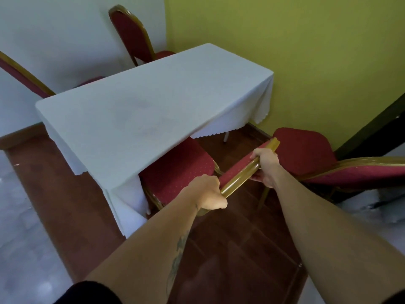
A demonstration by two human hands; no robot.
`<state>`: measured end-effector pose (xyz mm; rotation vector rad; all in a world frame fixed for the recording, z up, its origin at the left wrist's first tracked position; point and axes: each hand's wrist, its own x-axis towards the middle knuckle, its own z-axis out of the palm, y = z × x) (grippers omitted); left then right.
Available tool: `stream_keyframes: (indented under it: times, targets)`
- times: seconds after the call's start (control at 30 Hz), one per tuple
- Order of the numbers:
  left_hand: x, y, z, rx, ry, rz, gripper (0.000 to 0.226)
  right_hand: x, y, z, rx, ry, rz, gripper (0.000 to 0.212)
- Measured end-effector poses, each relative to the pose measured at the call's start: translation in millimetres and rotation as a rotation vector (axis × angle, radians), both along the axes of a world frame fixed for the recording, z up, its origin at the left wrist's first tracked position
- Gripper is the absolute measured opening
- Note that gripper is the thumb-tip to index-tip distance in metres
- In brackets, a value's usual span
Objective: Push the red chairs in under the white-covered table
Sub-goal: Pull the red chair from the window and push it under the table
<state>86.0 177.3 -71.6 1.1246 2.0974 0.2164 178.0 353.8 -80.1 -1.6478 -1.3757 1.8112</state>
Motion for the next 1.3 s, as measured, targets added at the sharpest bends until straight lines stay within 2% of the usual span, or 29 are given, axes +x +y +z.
stream_keyframes:
  times: [0.27,0.4,0.5,0.63,0.7,0.77,0.9,1.03,1.17,1.3]
  targets:
    - [-46,2,-4,-0.002,0.007,-0.035,0.025,-44,1,-4,0.0,0.015,0.009,0.076]
    - [-54,1,-2,-0.035,-0.007,-0.071,0.017,-46,3,-1,0.001,-0.024,0.06,0.076]
    - [-53,10,7,-0.068,-0.022,-0.107,0.028,-35,7,6,-0.059,-0.037,0.172,0.073]
    - [-46,53,32,0.062,0.021,-0.109,0.047,-5,17,21,-0.062,0.027,0.232,0.069]
    - [-35,83,49,0.18,0.126,-0.144,0.046,22,32,29,0.005,0.027,0.198,0.078]
    - [-20,116,65,0.275,0.19,-0.196,0.044,59,57,39,0.096,-0.047,0.187,0.08]
    - [30,187,86,0.352,0.181,-0.24,0.062,148,121,61,0.353,-0.318,0.215,0.074]
    - [91,260,94,0.362,0.153,-0.282,0.055,225,188,81,0.542,-0.5,0.233,0.071]
    - [147,323,92,0.325,0.109,-0.32,0.05,279,244,87,0.584,-0.619,0.246,0.07]
    - [186,376,80,0.27,0.069,-0.346,0.05,313,287,81,0.569,-0.674,0.185,0.059]
